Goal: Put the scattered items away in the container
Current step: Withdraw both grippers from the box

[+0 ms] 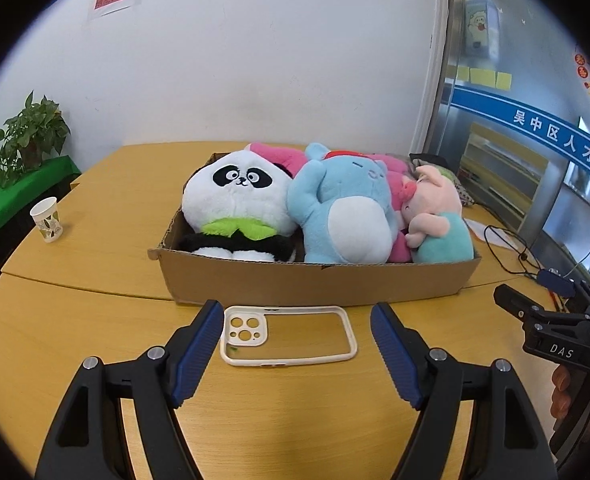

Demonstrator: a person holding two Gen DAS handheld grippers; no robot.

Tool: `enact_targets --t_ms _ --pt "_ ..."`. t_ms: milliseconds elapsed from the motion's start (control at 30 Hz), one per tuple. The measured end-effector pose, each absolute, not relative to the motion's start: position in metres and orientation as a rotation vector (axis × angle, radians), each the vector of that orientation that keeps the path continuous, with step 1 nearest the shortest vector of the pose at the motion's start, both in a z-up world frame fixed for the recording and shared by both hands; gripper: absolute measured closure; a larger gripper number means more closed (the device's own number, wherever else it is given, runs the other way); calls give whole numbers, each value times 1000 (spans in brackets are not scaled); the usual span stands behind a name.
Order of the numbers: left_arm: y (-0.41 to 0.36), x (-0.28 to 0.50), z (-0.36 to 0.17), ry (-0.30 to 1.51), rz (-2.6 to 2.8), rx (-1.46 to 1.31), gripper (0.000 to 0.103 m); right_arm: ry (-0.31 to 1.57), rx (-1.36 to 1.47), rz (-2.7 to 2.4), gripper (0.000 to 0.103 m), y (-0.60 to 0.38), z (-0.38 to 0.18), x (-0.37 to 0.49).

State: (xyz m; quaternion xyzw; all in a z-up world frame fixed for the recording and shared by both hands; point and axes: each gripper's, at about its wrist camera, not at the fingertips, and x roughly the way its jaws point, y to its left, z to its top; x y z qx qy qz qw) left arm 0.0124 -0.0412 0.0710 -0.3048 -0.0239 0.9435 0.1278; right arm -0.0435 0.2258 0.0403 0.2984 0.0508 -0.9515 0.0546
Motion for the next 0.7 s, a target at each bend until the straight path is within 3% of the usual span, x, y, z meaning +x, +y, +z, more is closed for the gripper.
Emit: enact_targets --t_ms 700 --pt "-33 22 75 -59 2750 -882 27 165 905 -2924 0 235 42 -30"
